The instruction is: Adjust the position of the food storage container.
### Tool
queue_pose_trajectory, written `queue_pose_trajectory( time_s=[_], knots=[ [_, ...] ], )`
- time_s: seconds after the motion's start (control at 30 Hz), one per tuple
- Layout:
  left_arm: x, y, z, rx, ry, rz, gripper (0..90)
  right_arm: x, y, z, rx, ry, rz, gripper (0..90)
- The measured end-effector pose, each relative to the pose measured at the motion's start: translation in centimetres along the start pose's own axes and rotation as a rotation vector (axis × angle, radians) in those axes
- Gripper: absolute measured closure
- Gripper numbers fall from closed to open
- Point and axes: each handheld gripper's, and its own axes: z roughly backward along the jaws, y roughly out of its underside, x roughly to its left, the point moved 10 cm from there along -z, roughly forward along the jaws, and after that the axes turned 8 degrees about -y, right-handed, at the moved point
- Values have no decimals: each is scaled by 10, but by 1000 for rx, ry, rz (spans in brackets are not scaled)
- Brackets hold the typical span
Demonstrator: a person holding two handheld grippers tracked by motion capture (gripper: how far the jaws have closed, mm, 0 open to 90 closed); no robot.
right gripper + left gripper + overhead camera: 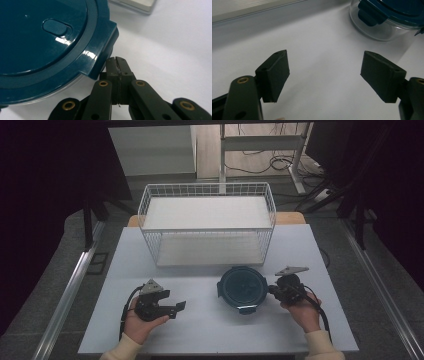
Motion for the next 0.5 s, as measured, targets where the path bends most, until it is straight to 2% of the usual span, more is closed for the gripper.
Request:
queue_pose_trajectory(
  time_s=[0.1, 0.3, 0.5],
  knots=[
    [3, -1, 2, -5, -1, 8, 220, 8, 0, -7, 21, -11, 23, 899],
    [3, -1, 3, -10, 0, 12, 221, 12, -5, -9, 5, 0, 27, 900],
    [3, -2, 3, -11, -1, 14, 221, 22, -5, -15, 16, -18, 53, 899]
  ],
)
